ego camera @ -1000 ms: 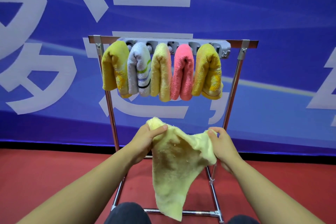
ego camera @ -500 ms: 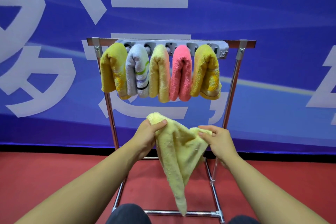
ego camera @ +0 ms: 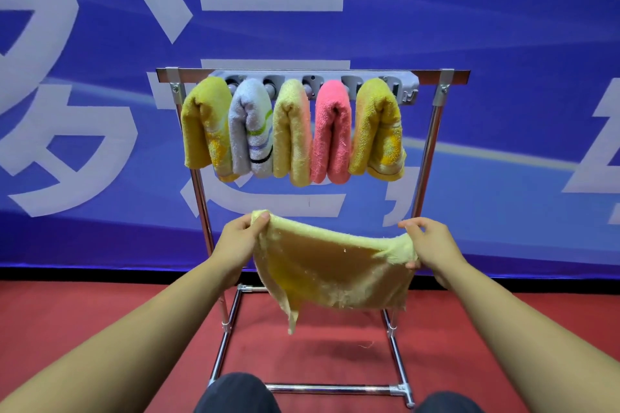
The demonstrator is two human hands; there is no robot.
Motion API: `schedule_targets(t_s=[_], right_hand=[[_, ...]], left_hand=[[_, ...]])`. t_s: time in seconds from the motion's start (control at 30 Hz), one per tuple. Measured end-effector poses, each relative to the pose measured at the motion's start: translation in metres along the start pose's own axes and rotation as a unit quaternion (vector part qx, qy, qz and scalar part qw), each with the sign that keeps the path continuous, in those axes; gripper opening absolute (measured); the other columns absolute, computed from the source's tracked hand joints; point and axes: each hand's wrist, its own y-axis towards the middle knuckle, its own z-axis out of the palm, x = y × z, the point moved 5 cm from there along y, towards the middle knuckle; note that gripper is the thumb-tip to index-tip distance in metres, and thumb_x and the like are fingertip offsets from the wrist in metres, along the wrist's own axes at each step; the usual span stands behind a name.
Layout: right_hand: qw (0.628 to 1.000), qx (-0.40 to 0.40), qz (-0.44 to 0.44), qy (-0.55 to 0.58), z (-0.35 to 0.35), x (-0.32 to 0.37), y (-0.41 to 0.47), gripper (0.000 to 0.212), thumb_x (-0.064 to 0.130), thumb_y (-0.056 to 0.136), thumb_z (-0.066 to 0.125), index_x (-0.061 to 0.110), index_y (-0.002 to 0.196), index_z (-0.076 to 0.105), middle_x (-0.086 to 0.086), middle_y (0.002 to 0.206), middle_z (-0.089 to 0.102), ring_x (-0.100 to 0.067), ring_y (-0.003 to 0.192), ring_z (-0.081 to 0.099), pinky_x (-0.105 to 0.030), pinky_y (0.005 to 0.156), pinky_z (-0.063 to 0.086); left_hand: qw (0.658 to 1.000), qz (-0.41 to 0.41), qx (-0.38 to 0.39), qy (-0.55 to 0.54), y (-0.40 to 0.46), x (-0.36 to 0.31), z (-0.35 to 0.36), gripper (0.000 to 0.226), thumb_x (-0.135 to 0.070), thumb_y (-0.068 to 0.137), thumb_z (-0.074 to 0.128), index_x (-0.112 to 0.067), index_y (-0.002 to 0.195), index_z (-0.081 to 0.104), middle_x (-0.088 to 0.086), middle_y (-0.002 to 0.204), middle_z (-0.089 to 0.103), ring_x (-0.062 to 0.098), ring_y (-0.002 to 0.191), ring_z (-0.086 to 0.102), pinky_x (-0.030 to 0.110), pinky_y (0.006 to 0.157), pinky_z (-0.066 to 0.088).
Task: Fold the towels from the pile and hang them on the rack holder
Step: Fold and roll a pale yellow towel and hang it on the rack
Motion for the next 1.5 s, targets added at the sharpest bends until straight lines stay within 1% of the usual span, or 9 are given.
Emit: schedule_targets(t_s=[0.1,0.37,0.63,0.73,0.93,1.03,1.17,1.33,1.5], right_hand=[[1.000,0.018,0.007,-0.006,-0.006,0.001,0.001,0.029,0.023,0.103,0.056,-0.001,0.099,0.072,-0.024,0.087,0.044,-0.026,0.059,0.052,-0.020,0.041,0.052],[0.995,0.091,0.028,0.034,-0.013,-0.011,0.009,0.019,0.005,0.084,0.080,0.000,0.102,0.075,-0.013,0.096,0.076,-0.017,0.079,0.069,-0.018,0.075,0.054],[0.988,0.047,-0.036,-0.140,-0.009,0.002,0.014,0.010,0.021,0.097,0.065,0.013,0.093,0.069,-0.001,0.082,0.071,-0.020,0.059,0.073,-0.023,0.059,0.045],[0.993,0.025,-0.036,-0.106,-0.008,0.005,0.016,0.013,0.024,0.099,0.062,0.013,0.092,0.066,0.001,0.084,0.064,-0.022,0.052,0.072,-0.019,0.050,0.044],[0.989,-0.034,-0.075,-0.122,-0.007,0.010,0.017,0.013,0.026,0.096,0.062,0.016,0.090,0.070,-0.001,0.083,0.072,-0.027,0.057,0.073,-0.032,0.064,0.052],[0.987,-0.037,-0.078,-0.137,-0.008,0.009,0.016,0.016,0.029,0.096,0.063,0.016,0.089,0.070,0.006,0.075,0.067,-0.021,0.055,0.068,-0.028,0.058,0.044],[0.994,-0.022,-0.046,-0.094,-0.008,-0.008,0.023,0.029,0.033,0.094,0.069,0.005,0.085,0.073,0.005,0.068,0.064,-0.014,0.051,0.062,-0.028,0.062,0.044],[0.997,0.066,0.014,-0.033,-0.008,-0.032,0.030,0.027,0.032,0.086,0.079,0.006,0.077,0.078,-0.009,0.074,0.073,-0.019,0.073,0.062,-0.035,0.082,0.050],[0.965,0.171,0.022,-0.199,-0.002,-0.042,0.028,0.028,0.021,0.069,0.093,0.017,0.092,0.078,0.000,0.094,0.076,-0.015,0.088,0.070,-0.027,0.081,0.053]], left_hand=[[0.999,-0.002,-0.016,0.036,0.007,0.005,-0.008,0.032,-0.041,0.104,0.055,-0.018,0.101,0.077,0.004,0.097,0.080,0.025,0.102,0.073,0.042,0.097,0.057],[0.994,0.011,-0.062,0.092,0.021,0.014,-0.036,0.042,-0.045,0.102,0.055,-0.016,0.079,0.073,-0.007,0.070,0.070,0.020,0.075,0.061,0.047,0.091,0.055],[0.988,0.017,-0.086,0.128,0.018,0.013,-0.036,0.049,-0.032,0.106,0.050,0.012,0.090,0.064,0.012,0.069,0.057,0.020,0.058,0.051,0.031,0.062,0.048],[0.983,0.022,-0.091,0.157,0.020,0.012,-0.037,0.043,-0.022,0.107,0.047,0.006,0.079,0.062,0.011,0.066,0.060,0.018,0.052,0.061,0.035,0.065,0.056],[0.938,0.004,-0.089,0.335,0.009,0.010,-0.033,0.047,-0.016,0.110,0.032,-0.008,0.064,0.040,0.006,0.054,0.049,0.019,0.049,0.051,0.031,0.049,0.031],[0.968,-0.045,-0.099,0.224,0.016,0.028,-0.035,0.045,-0.021,0.111,0.033,-0.009,0.068,0.035,0.009,0.061,0.044,0.011,0.044,0.062,0.026,0.050,0.046],[0.987,-0.135,-0.089,-0.008,0.025,0.055,-0.037,0.035,-0.029,0.109,0.043,-0.006,0.083,0.048,0.011,0.081,0.042,0.017,0.055,0.069,0.042,0.087,0.060],[0.991,-0.131,-0.034,-0.022,0.027,0.063,-0.031,0.028,-0.020,0.108,0.050,-0.001,0.089,0.061,0.010,0.091,0.054,0.017,0.074,0.061,0.020,0.062,0.061],[0.991,-0.117,0.059,0.004,0.024,0.065,-0.023,0.018,-0.009,0.099,0.066,0.001,0.114,0.070,0.011,0.099,0.069,0.019,0.082,0.067,0.023,0.078,0.058]])
